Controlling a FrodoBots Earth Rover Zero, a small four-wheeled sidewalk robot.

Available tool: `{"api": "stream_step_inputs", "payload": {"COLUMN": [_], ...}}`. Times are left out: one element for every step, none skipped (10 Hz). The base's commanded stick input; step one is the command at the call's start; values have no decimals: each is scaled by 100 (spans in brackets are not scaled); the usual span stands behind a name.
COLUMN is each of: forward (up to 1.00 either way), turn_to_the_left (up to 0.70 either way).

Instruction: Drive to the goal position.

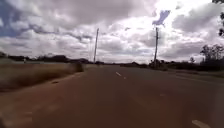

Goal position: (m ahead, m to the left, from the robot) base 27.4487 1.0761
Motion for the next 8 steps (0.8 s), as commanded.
{"api": "stream_step_inputs", "payload": {"forward": [85, 85, 85, 85, 85, 85, 85, 85], "turn_to_the_left": [8, 4, 0, 0, 0, 0, 0, 0]}}
